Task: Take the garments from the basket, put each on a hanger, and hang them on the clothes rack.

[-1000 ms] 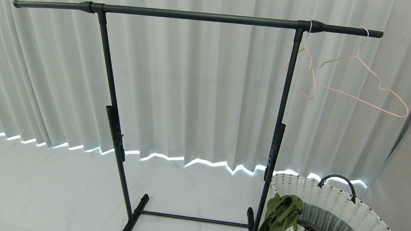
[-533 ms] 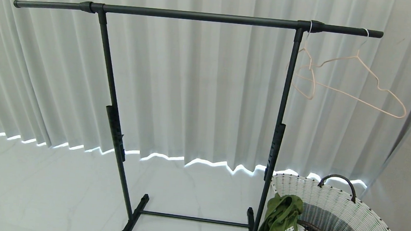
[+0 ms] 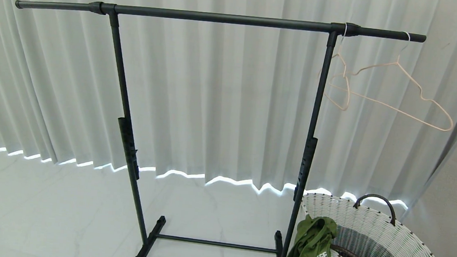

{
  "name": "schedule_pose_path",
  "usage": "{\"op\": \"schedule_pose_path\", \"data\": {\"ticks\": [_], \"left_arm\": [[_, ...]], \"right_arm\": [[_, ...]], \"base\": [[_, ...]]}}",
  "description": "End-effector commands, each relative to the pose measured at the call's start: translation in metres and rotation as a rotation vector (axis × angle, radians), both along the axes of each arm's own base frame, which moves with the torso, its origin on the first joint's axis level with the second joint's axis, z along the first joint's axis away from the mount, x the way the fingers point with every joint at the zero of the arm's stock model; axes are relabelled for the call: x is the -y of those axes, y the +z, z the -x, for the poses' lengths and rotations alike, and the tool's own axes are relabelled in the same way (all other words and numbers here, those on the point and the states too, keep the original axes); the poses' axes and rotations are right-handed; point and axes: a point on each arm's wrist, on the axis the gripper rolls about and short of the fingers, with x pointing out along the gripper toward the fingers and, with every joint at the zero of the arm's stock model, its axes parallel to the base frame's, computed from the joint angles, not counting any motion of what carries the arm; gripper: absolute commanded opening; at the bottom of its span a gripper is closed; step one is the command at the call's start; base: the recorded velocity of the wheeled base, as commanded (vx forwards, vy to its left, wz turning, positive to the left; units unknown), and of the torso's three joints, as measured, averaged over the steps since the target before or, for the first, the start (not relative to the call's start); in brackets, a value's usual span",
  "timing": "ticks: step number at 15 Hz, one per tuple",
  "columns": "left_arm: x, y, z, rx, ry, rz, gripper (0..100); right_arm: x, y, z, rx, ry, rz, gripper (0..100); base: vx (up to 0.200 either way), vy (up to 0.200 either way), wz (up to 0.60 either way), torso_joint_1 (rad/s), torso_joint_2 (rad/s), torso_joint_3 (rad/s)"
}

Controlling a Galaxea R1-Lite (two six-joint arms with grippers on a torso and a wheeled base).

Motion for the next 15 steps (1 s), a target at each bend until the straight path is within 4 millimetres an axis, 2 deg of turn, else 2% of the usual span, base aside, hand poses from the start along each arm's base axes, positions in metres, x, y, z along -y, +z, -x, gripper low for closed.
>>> {"op": "schedule_pose_path", "data": {"ticks": [1, 2, 3, 5, 8, 10, 12, 15], "left_arm": [[0.000, 0.000, 0.000, 0.000, 0.000, 0.001, 100], [0.000, 0.000, 0.000, 0.000, -0.001, 0.001, 100], [0.000, 0.000, 0.000, 0.000, 0.000, 0.001, 100], [0.000, 0.000, 0.000, 0.000, 0.000, 0.001, 100], [0.000, 0.000, 0.000, 0.000, -0.001, 0.001, 100], [0.000, 0.000, 0.000, 0.000, 0.000, 0.001, 100], [0.000, 0.000, 0.000, 0.000, 0.000, 0.001, 100], [0.000, 0.000, 0.000, 0.000, -0.001, 0.001, 100]], "right_arm": [[-0.003, -0.007, -0.081, -0.389, 0.089, 0.225, 100], [0.000, -0.011, -0.098, -0.427, 0.080, 0.274, 100], [0.009, -0.026, -0.126, -0.503, 0.071, 0.385, 100], [0.027, -0.051, -0.150, -0.597, 0.119, 0.519, 100], [0.036, -0.087, -0.165, -0.730, 0.207, 0.538, 100], [0.036, -0.105, -0.167, -0.795, 0.241, 0.532, 100], [0.038, -0.120, -0.170, -0.862, 0.255, 0.506, 100], [0.049, -0.140, -0.185, -0.895, 0.233, 0.480, 100]], "base": [[0.000, 0.000, 0.00, 0.000, 0.00, 0.000], [0.000, 0.000, 0.00, 0.000, 0.00, 0.000], [0.000, 0.000, 0.00, 0.000, 0.00, 0.000], [0.000, 0.000, 0.00, 0.000, 0.00, 0.000], [0.000, 0.000, 0.00, 0.000, 0.00, 0.000], [0.000, 0.000, 0.00, 0.000, 0.00, 0.000], [0.000, 0.000, 0.00, 0.000, 0.00, 0.000], [0.000, 0.000, 0.00, 0.000, 0.00, 0.000]]}}
